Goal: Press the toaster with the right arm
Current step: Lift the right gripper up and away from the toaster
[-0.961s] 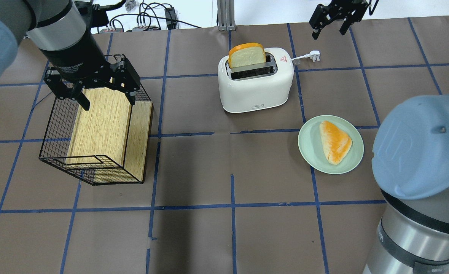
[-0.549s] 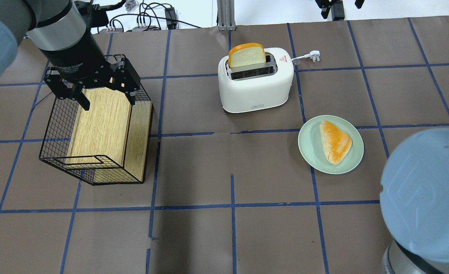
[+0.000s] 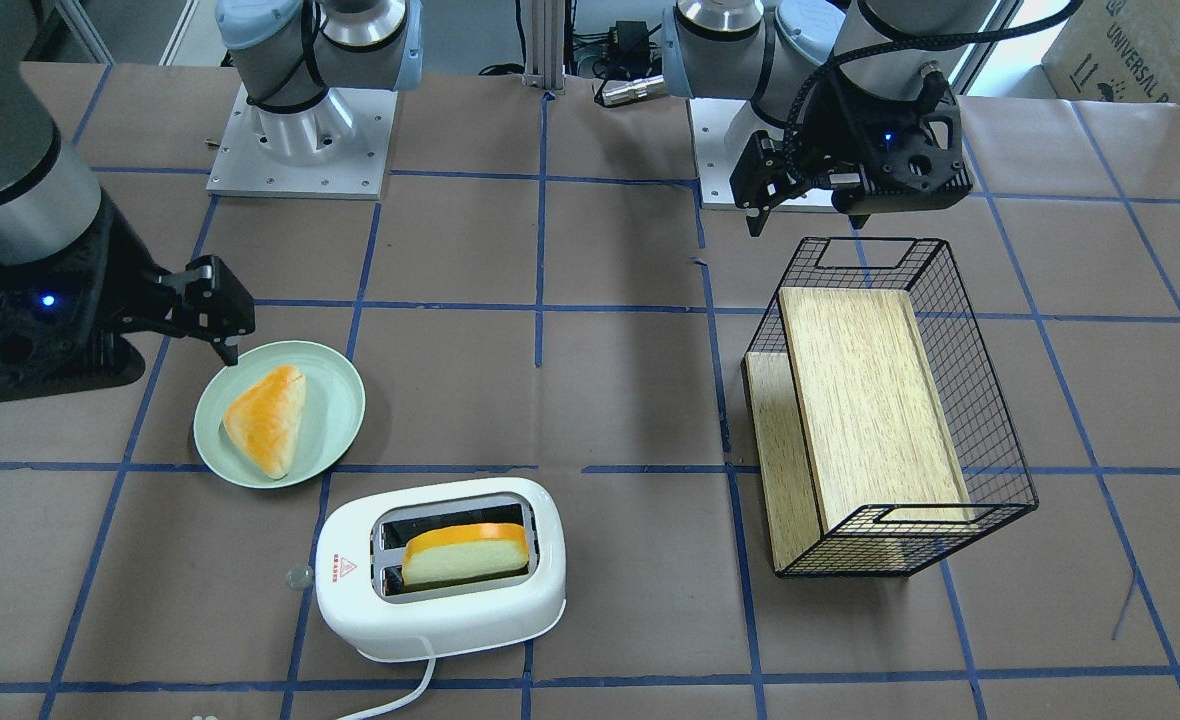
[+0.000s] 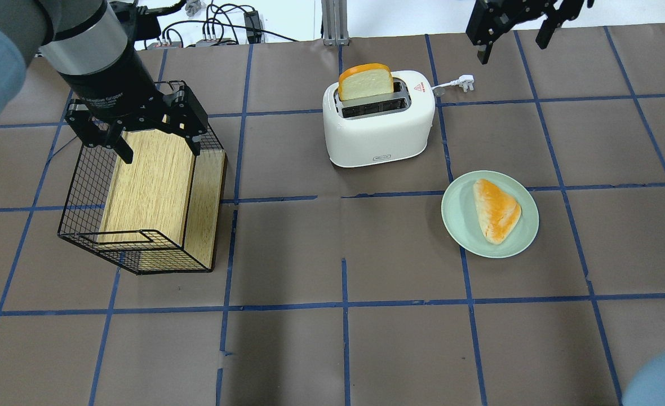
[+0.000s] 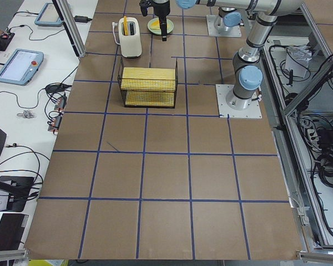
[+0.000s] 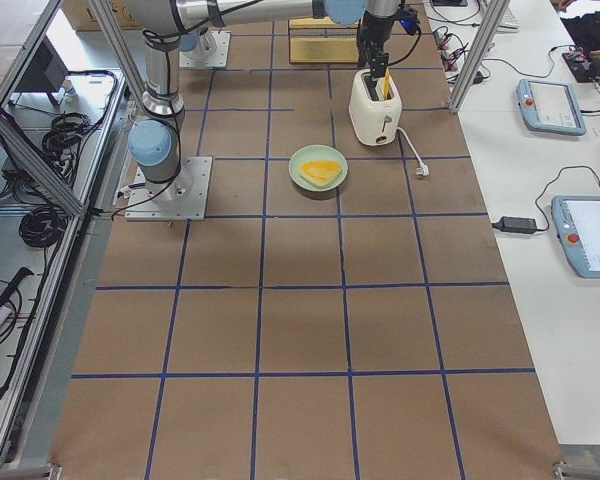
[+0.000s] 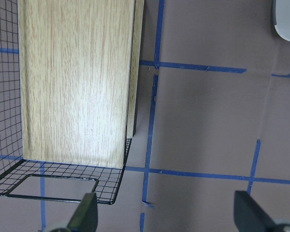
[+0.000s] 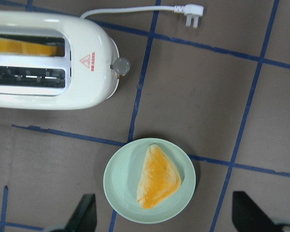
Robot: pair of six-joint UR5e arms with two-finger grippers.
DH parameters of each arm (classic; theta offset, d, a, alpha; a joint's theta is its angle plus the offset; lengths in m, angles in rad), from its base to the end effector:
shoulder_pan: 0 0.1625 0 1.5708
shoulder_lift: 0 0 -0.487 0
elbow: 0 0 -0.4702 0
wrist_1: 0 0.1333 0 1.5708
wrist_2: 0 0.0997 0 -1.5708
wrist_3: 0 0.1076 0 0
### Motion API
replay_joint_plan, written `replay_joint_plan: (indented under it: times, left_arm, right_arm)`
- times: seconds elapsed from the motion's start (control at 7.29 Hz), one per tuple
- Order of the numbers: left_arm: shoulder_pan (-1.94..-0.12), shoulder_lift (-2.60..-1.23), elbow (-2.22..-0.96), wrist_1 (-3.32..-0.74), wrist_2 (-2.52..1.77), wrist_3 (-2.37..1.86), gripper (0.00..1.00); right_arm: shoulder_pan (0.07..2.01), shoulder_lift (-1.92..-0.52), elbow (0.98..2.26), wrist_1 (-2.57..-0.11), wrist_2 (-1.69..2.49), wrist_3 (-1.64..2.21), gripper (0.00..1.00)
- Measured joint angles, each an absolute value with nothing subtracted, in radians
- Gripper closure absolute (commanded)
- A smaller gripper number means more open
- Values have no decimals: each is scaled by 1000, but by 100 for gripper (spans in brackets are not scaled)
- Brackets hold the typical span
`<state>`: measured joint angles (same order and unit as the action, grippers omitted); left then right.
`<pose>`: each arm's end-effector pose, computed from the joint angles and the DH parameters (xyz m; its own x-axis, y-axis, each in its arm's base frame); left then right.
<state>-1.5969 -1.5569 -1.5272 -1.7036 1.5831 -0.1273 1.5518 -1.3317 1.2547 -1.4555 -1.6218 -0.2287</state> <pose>-0.1464 -0.5503 0.5617 -0.9948 -0.0998 -0.0217 -0.1011 0.9922 0.0731 0.1149 -0.6820 0.5606 -0.9769 -0.2099 0.0409 -0.2079 0.9769 0.0488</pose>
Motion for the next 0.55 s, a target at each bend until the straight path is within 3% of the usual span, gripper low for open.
replay_joint_plan:
  times: [0.27, 0.55]
  left_arm:
    - [-1597, -1557, -1528, -1703, 1583, -127, 0]
    - [-1597, -1557, -1528, -1703, 1583, -127, 0]
  right_arm:
    - [1541, -1460, 1445, -1538, -1620, -228, 0]
    - [1528, -1502, 1485, -1558, -1637, -230, 0]
